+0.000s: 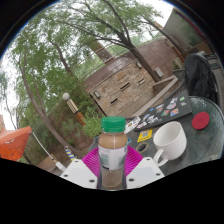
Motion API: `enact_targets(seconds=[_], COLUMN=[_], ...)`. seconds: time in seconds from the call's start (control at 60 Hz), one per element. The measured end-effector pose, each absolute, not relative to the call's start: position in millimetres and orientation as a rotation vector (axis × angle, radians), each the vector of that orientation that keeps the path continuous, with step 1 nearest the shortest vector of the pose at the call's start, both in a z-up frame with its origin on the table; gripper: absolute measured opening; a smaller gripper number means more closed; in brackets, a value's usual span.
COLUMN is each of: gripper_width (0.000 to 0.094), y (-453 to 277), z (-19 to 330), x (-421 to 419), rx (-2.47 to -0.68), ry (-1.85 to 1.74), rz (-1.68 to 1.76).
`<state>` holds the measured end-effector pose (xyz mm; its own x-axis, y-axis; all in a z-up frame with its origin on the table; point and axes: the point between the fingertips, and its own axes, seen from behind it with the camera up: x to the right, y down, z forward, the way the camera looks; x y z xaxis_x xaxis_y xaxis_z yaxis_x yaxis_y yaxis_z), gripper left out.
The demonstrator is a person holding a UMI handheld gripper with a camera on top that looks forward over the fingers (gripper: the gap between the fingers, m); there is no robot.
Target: Pour water
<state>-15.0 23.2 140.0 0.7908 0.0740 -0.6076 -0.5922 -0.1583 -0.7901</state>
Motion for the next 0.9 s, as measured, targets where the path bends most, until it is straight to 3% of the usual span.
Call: enact_targets(seconds=[0.117,0.15,0.167,0.3,0.517,0.8,0.9], gripper_width=[0.0278,0.0278,0.0278,0.0278,0.0277,0.0277,0.0277], y=[49,56,57,47,20,-48,-74], z=[130,143,129,154,174,187,222], x=[-3,6,6,6,26,19,20], rx=[-1.518,-1.470,-1.443,-1.227,-1.030,-1.037,-1.085], ry=[0.801,0.960,0.971,1.282,1.491,1.513,1.385], rz=[1.041,1.198,1.242,1.667,1.824,1.878,1.844])
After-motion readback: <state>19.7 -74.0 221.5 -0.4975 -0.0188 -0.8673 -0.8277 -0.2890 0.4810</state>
